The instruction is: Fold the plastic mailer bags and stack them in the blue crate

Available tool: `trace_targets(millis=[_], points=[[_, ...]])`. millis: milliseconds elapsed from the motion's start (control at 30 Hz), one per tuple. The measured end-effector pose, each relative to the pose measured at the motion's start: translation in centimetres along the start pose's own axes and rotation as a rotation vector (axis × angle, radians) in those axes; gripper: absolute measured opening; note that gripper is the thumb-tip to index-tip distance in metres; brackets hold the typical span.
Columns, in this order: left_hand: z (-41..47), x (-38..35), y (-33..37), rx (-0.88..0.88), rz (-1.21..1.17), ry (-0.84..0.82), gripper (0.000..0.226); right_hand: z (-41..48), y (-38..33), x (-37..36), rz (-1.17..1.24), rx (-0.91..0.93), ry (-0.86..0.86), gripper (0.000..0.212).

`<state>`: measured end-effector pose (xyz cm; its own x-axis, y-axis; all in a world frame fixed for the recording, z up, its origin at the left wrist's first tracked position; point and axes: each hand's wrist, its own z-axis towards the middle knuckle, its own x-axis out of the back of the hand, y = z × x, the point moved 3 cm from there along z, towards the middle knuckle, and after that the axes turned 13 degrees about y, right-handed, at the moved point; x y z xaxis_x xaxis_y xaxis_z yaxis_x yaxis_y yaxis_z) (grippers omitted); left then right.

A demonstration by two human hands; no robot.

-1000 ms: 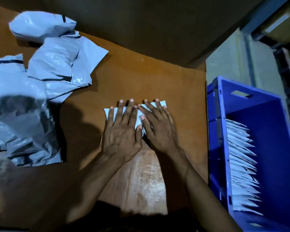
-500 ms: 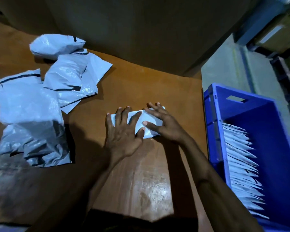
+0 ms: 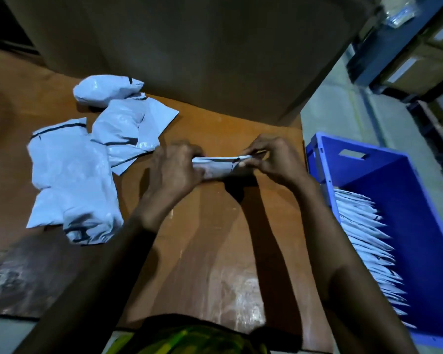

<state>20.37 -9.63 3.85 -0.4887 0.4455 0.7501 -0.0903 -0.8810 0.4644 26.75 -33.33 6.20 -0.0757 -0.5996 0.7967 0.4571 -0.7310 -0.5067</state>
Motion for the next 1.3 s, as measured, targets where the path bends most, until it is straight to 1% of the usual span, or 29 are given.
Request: trace_targets(millis=[33,67,100,133,200,267,300,333,400,467,533,600,633,733,833,867,933,1000,1067,1133,1233,1300], points=[[-0.6,0.4,0.6,-0.101,0.031,0.176,0.017,-0.9,-0.1,0.6,-0.013,0.047,0.132,0.021],[-1.5,0.2,0.9,-0.169,0.028,0.287,0.021,-2.1,0.2,0.8,-0.045,0.093,0.257,0.02],[-2.7,-0.5,0.9,-0.222,0.012,0.34,0.027,-3.5,0.6,0.5,-0.088,0.12,0.349,0.02],[-4.1,-1.5,0.7,-0.262,0.001,0.341,0.032,-5.1,1.1,-0.2,-0.125,0.122,0.389,0.02],[-7.1,-3.5,-0.1,-0.284,0.005,0.248,0.041,-8.6,1.7,-2.0,-0.132,0.049,0.349,0.023],[-9.6,-4.6,-0.8,-0.265,0.015,0.116,0.043,-11.4,1.5,-3.8,-0.081,-0.097,0.311,0.038],[-10.3,-4.9,-1.0,-0.246,0.019,0.065,0.04,-12.3,1.1,-4.4,-0.048,-0.147,0.329,0.038],[-10.7,-5.0,-1.2,-0.224,0.02,0.029,0.036,-12.7,0.6,-5.1,-0.041,-0.165,0.357,0.033],[-10.8,-4.7,-1.2,-0.204,-0.006,0.004,0.03,-12.8,-0.2,-6.8,-0.106,-0.165,0.413,0.022],[-10.2,-4.4,-0.7,-0.234,-0.048,0.025,0.025,-12.9,-0.6,-8.4,-0.127,-0.253,0.474,0.017],[-9.5,-4.5,0.0,-0.279,-0.081,0.045,0.031,-13.3,-0.8,-9.3,-0.134,-0.327,0.542,0.013],[-9.2,-4.9,0.6,-0.291,-0.075,0.038,0.041,-13.5,-1.1,-9.7,-0.167,-0.334,0.58,0.012],[-9.2,-5.3,0.7,-0.277,-0.06,0.023,0.043,-13.5,-1.1,-9.8,-0.18,-0.336,0.587,0.012],[-9.9,-6.5,0.4,-0.207,-0.019,-0.031,0.044,-13.5,-1.2,-9.8,-0.189,-0.348,0.564,0.013],[-10.2,-7.1,0.0,-0.201,0.0,-0.072,0.052,-12.1,-1.3,-9.1,-0.201,-0.366,0.477,0.017],[-10.2,-7.1,-0.1,-0.2,-0.014,-0.075,0.053,-11.0,-1.5,-8.9,-0.204,-0.321,0.458,0.019],[-10.2,-6.8,-0.4,-0.202,-0.084,-0.086,0.054,-8.1,-2.1,-9.1,-0.159,-0.152,0.385,0.018],[-10.7,-6.0,-1.1,-0.189,-0.209,-0.123,0.057,-5.3,-2.7,-10.4,-0.057,-0.007,0.237,0.019],[-11.1,-4.9,-2.2,-0.145,-0.276,-0.117,0.061,-3.8,-2.8,-12.0,-0.006,0.055,0.107,0.023],[-11.1,-4.0,-3.4,-0.112,-0.286,-0.08,0.063,-3.8,-2.3,-13.2,-0.015,0.061,0.108,0.025],[-10.8,-3.8,-4.5,-0.055,-0.263,-0.081,0.063,-5.0,-2.1,-14.2,-0.022,0.001,0.198,0.02],[-10.1,-3.7,-4.5,0.013,-0.245,-0.089,0.061,-5.1,-1.9,-14.3,0.0,-0.023,0.18,0.021]])
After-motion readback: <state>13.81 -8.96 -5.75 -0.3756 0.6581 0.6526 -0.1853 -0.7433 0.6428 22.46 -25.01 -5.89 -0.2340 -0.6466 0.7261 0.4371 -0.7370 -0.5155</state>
